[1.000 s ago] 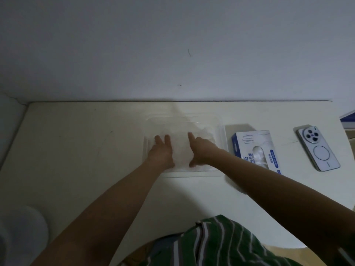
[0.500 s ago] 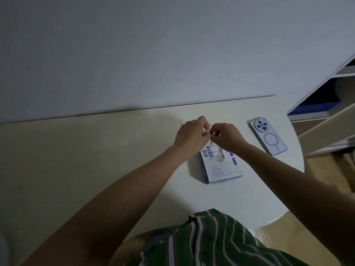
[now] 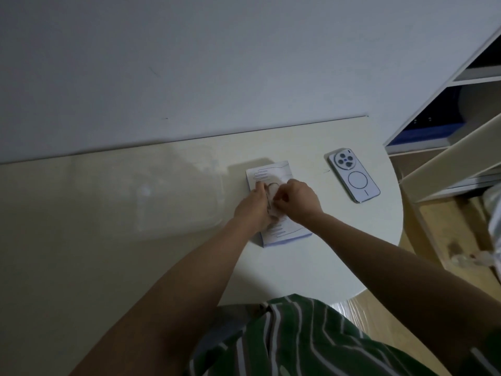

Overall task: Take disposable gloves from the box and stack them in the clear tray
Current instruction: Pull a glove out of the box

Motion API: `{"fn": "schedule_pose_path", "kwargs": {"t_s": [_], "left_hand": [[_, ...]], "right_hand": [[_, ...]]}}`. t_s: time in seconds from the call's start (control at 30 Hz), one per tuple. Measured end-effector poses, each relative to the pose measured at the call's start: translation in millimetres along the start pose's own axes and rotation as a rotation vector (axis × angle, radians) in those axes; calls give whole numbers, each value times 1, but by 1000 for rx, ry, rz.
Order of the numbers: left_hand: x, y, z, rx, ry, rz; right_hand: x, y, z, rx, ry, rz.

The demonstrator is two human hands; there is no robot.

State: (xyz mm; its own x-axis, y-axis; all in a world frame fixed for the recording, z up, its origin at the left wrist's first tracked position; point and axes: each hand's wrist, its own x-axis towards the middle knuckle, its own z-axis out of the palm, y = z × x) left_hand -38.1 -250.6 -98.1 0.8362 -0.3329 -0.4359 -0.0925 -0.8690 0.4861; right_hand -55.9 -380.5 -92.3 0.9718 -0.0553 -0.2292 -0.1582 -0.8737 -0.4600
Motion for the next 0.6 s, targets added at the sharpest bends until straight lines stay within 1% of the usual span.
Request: {"fn": "schedule_pose_path", "kwargs": {"t_s": [0.07, 0.17, 0.2, 0.23, 0.27, 0.33, 0.37, 0.43, 0.5, 0.6], "left_hand": [[2, -1, 0, -23, -10, -22], [5, 0, 0, -31, -32, -58], [5, 0, 0, -32, -35, -64], [6, 1, 1, -33, -34, -65], [6, 1, 1, -32, -35, -65], [7, 1, 1, -33, -36, -68], [7, 1, 1, -33, -39, -70], [8, 1, 0, -25, -48, -75], [9, 2, 0, -8, -65, -83], [8, 3, -2, 7, -82, -91]], "right_hand": [[2, 3, -10, 170, 18, -29], [3, 10, -25, 406, 139, -17], [3, 12, -27, 466, 150, -5], [3, 15, -29, 506, 122, 6], [2, 17, -29, 519, 56, 23], [2, 20, -28, 460, -79, 51], [2, 19, -28, 441, -93, 48], [4, 16, -33, 500, -15, 31], [7, 14, -43, 634, 89, 22], [9, 11, -55, 745, 146, 9]]}}
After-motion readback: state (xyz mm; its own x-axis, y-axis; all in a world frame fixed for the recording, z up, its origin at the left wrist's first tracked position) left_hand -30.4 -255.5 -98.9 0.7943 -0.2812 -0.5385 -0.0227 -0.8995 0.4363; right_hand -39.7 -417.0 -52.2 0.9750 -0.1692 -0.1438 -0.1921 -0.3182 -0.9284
